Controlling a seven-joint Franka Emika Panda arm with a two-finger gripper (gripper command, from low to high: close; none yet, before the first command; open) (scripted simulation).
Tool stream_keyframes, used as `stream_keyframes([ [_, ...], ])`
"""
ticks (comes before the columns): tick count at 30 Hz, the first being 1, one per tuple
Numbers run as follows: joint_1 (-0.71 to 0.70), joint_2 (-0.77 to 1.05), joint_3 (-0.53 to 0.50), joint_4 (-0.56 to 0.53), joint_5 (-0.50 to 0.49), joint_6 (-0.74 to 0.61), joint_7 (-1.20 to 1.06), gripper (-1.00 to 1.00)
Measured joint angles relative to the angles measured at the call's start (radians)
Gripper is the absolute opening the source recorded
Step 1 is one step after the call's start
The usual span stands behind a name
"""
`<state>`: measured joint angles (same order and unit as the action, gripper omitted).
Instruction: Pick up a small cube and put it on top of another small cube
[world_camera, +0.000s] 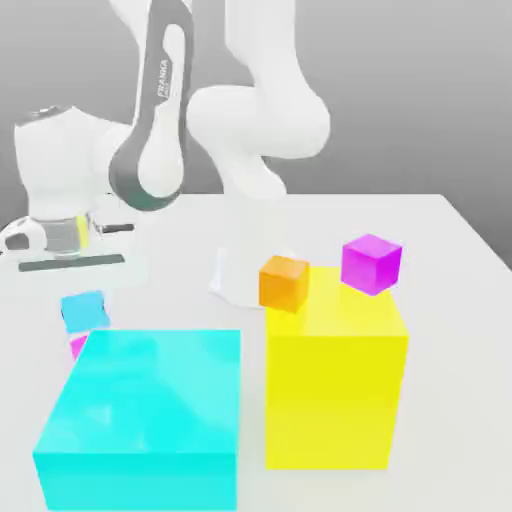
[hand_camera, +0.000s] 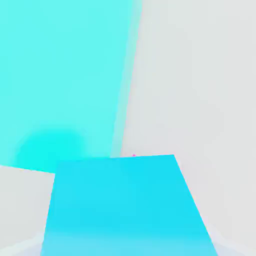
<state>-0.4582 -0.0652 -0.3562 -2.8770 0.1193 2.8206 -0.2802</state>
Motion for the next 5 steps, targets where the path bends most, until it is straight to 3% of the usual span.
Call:
stream_keyframes([
  [5, -0.035, 0.040, 0.032, 0.000, 0.034, 0.033, -0.024, -1.00],
])
